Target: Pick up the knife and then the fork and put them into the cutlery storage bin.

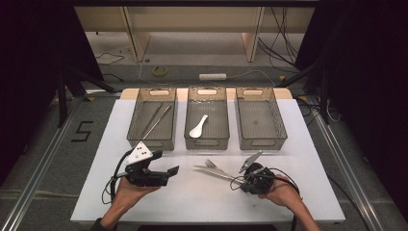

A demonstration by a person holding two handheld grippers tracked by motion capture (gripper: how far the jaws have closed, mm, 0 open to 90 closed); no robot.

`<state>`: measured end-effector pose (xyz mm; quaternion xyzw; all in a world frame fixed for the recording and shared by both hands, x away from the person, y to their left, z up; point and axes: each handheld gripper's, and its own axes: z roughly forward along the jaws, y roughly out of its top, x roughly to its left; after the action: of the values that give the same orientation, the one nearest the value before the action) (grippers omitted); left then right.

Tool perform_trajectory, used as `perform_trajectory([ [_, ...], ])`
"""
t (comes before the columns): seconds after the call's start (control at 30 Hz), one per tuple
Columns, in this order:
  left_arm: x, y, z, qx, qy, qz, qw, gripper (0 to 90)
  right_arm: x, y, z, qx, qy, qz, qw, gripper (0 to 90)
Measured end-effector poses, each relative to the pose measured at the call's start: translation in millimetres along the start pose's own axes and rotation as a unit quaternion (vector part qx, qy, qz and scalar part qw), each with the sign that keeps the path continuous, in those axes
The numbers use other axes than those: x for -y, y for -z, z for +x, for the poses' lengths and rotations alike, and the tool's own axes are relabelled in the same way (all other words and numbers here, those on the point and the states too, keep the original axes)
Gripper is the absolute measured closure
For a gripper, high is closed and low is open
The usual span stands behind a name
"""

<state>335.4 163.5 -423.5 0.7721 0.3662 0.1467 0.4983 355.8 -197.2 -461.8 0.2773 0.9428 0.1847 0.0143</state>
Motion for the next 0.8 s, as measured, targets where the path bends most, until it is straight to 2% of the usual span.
perform_trajectory([
  [0.13,-0.2,0.8,0.5,0.002,0.002,-0.006,1.0,16.3,-1.3,0.0,-0.6,0.008,-0.002,0.003,1.0,90.0],
  [0.23,-0.5,1.6,0.9,0.006,0.002,-0.009,0.9999,16.3,-3.1,2.5,2.0,0.017,0.007,0.001,0.9998,90.0],
  [0.3,-0.9,2.6,1.1,0.008,0.004,-0.017,0.9998,16.2,-4.6,9.9,1.9,0.008,0.01,-0.015,0.9998,83.3],
  [0.4,-0.8,2.7,1.2,0.007,0.005,-0.018,0.9998,16.2,-8.7,20.4,2.3,0.009,0.011,-0.033,0.9994,70.0],
  [0.43,-0.8,2.7,1.5,0.007,0.004,-0.018,0.9998,16.3,-10.7,22.8,2.8,0.017,0.008,-0.033,0.9993,64.7],
  [0.53,-0.8,2.6,1.3,0.007,0.004,-0.018,0.9998,16.2,-14.8,23.3,2.6,0.029,0.013,-0.036,0.9989,60.4],
  [0.63,-0.8,2.6,1.1,0.006,0.004,-0.019,0.9998,16.3,-22.4,16.3,1.2,0.043,0.012,-0.022,0.9988,47.4],
  [0.8,-0.8,2.7,1.6,0.005,0.006,-0.021,0.9997,16.2,-30.5,5.6,0.2,0.047,0.02,-0.013,0.9986,43.1],
])
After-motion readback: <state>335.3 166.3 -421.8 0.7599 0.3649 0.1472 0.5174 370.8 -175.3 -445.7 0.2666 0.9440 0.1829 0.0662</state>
